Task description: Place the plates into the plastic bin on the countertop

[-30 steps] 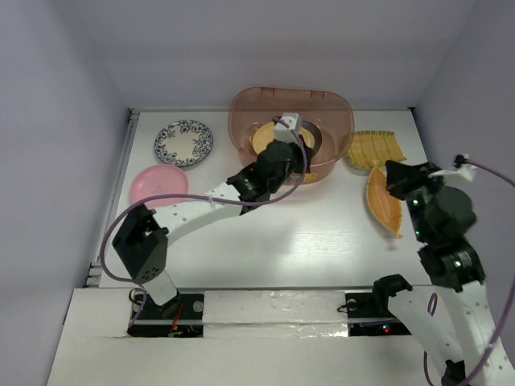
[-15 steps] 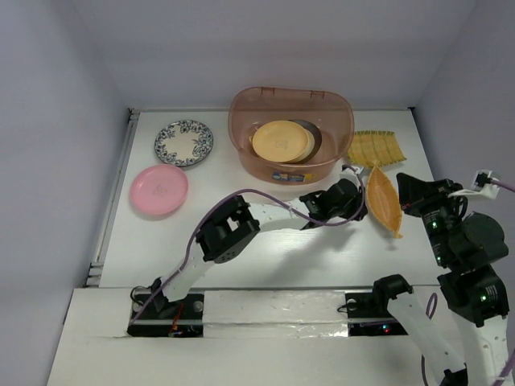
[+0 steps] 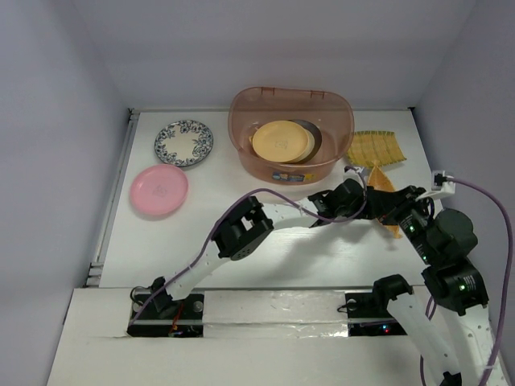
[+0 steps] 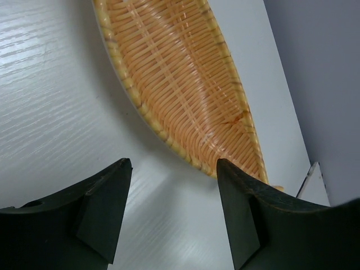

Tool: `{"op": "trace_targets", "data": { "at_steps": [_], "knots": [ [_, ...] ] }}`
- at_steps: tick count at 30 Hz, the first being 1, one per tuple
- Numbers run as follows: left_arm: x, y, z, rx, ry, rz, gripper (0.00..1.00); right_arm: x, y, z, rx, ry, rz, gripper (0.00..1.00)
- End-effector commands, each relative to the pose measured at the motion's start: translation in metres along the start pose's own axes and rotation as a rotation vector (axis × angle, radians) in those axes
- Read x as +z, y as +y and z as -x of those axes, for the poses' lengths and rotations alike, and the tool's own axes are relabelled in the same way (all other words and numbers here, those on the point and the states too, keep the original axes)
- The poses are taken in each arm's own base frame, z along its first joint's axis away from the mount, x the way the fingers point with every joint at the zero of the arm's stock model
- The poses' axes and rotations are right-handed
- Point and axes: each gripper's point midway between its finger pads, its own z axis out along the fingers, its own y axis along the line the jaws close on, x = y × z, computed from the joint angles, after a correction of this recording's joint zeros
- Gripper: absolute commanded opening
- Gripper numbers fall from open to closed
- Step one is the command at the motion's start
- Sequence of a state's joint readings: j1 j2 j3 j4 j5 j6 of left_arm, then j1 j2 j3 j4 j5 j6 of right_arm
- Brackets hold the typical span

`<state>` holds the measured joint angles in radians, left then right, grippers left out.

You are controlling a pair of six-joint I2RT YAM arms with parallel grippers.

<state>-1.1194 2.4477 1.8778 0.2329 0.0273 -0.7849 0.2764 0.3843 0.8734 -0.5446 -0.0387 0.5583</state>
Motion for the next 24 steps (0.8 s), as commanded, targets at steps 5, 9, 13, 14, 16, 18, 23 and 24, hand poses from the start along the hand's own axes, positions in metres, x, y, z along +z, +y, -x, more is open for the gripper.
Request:
{"op": "trace_targets", "data": {
  "at_steps": [5,9,13,14,16,18,23,24],
  "knots": [
    [0.023,-0.012,0.004,-0.093,-0.011,-0.032,0.58,0.006,0.017,-0.006,-0.003,0.01,0.11,0.19],
    [0.031,-0.008,0.004,-0.096,-0.015,-0.015,0.56,0.006,0.015,-0.007,-0.009,0.01,0.112,0.19],
    [0.031,-0.004,0.003,-0.103,-0.022,0.001,0.45,0.007,0.018,-0.007,-0.014,0.007,0.127,0.19],
    [0.031,-0.002,0.002,-0.103,-0.02,0.003,0.42,0.008,0.018,-0.007,-0.015,0.007,0.128,0.19],
    [0.03,0.003,-0.003,-0.109,-0.012,0.012,0.35,0.009,0.018,-0.007,-0.015,0.007,0.128,0.19],
    [0.028,0.011,-0.003,-0.115,-0.033,0.036,0.34,0.009,0.02,-0.005,-0.016,0.001,0.135,0.19],
    [0.029,0.017,-0.005,-0.119,-0.04,0.049,0.33,0.011,0.02,-0.007,-0.006,0.002,0.142,0.19],
    [0.03,0.016,-0.004,-0.119,-0.044,0.047,0.33,0.012,0.02,-0.007,-0.004,0.003,0.143,0.19]
  ]
}}
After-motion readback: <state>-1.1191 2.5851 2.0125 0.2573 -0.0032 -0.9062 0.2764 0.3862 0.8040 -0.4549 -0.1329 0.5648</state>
